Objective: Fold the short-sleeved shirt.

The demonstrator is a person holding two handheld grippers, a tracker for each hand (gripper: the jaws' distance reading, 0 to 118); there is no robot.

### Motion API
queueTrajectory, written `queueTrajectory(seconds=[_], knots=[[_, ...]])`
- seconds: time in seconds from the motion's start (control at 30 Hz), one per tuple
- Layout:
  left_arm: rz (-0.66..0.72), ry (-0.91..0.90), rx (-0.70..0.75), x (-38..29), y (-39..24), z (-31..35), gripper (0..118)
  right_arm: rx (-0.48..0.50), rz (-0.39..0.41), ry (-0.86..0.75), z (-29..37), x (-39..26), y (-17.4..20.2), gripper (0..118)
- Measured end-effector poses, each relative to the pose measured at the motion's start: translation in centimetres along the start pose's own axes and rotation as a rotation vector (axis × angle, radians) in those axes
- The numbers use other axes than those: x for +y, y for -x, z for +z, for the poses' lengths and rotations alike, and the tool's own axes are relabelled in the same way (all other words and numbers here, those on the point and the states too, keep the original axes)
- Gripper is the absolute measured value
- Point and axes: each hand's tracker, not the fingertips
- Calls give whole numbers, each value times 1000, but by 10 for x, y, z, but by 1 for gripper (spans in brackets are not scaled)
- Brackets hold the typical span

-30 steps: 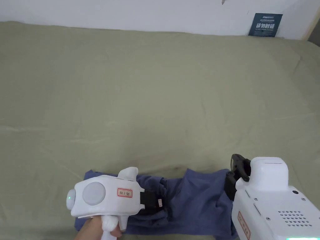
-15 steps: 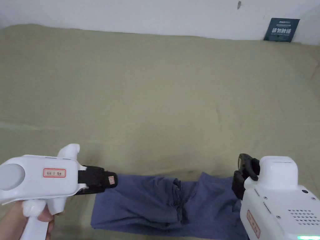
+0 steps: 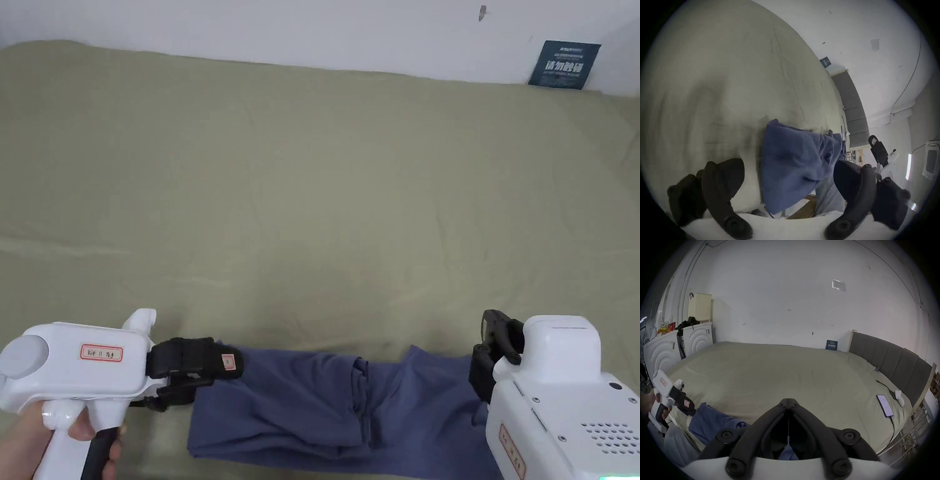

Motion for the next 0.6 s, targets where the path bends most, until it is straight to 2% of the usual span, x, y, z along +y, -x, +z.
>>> queueTrajectory(seconds=[0.03,0.07,0.1,0.13,0.17,0.2,0.23,0.27,0.37,0.43,0.47,0.6], knots=[[35,-2,-44,3,4,-5,111,-1,-2,2,0,0,-1,0],[85,2,-103,5,7,-10,102,-4,-6,3,0,0,-1,0],[103,18,-118,5,8,-15,82,-5,-10,5,0,0,-2,0],[94,25,-100,-1,5,-25,35,-3,-14,7,0,0,-3,0],[66,26,6,-4,3,-33,13,-6,-16,7,1,0,-3,0],[43,43,123,-4,1,-40,13,-7,-17,5,2,1,-4,0],[59,15,125,-4,4,-38,13,-8,-17,1,4,2,-5,0],[97,-30,24,-7,0,-34,13,-9,-15,-4,6,4,-7,0],[-14,-86,116,-4,-20,-15,12,-6,-10,-24,8,10,-10,0],[21,-145,138,-6,-23,10,10,1,-9,-34,7,14,-12,0],[38,-154,103,-7,-24,22,10,4,-13,-44,7,16,-12,0],[73,-257,197,-20,-30,84,10,34,-17,-76,6,23,-10,0]])
